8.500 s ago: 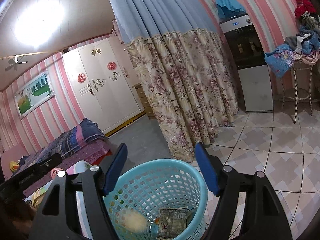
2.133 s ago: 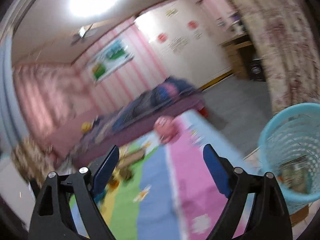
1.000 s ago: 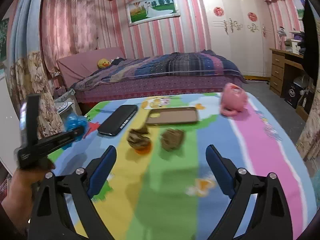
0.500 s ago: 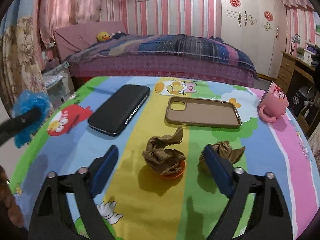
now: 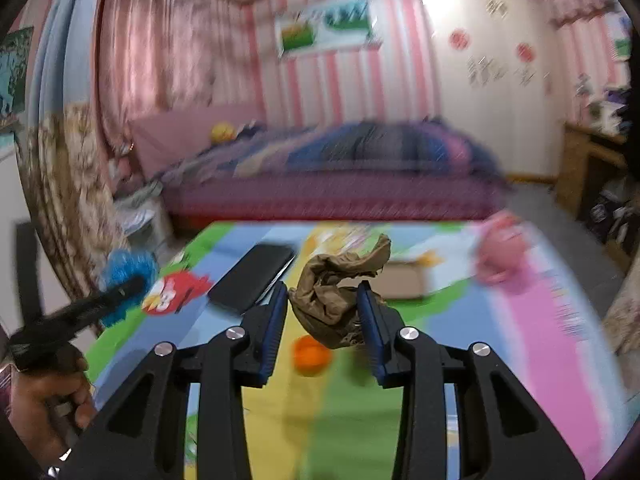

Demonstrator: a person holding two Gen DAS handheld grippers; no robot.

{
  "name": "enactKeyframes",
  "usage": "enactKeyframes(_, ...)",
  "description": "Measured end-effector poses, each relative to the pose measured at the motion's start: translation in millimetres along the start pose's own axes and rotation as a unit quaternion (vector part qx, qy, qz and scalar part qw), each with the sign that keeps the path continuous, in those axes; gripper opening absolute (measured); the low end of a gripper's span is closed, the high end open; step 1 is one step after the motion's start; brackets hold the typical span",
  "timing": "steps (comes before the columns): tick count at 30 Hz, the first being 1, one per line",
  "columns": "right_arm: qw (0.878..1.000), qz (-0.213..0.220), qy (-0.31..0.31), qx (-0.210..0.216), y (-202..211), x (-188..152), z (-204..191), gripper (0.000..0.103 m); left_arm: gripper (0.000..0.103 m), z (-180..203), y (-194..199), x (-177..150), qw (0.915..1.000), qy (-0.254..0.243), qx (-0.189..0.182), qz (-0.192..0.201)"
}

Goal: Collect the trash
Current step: 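Carry both items to the teal basket and open both tools over it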

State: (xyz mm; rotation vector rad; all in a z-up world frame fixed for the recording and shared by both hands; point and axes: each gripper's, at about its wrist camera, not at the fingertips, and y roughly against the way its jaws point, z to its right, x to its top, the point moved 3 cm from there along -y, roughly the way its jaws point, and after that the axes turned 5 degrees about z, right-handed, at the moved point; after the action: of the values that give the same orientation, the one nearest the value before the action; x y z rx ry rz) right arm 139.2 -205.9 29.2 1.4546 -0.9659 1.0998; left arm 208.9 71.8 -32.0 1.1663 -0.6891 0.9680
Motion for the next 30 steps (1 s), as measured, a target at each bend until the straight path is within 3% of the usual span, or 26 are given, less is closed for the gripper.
enactKeyframes(4, 0.996, 0.032, 0.012, -0.080, 72.0, -0.4, 56.8, 0.036, 0.032, 34.1, 13.8, -10.4, 0.9989, -0.030, -0.037, 0.000)
enactKeyframes(9, 0.982, 0.064, -0.085, -0.156, 152.8, -36.8, 125.3, 0.036, 0.032, 84.6, 33.8, -35.8, 0.9937, -0.067, -0.090, -0.002)
enactKeyframes(13, 0.971, 0.063, -0.157, -0.171, 163.4, -48.8, 165.6, 0.036, 0.032, 109.6, 38.3, -53.9, 0.9917, -0.069, -0.108, -0.010)
enactKeyframes(21, 0.959, 0.071, -0.167, -0.217, 177.6, -48.9, 208.0, 0.037, 0.032, 186.9, 55.2, -67.4, 0.9797, -0.139, -0.143, -0.012)
enactKeyframes(26, 0.940, 0.076, -0.160, -0.291, 209.8, -48.9, 251.5, 0.037, 0.032, 281.7, 72.4, -67.5, 0.9635, -0.147, -0.223, -0.017)
enactKeyframes(30, 0.919, 0.069, -0.187, -0.341, 237.3, -61.4, 295.8, 0.037, 0.033, 369.3, 83.3, -78.7, 0.9413, -0.154, -0.299, -0.033)
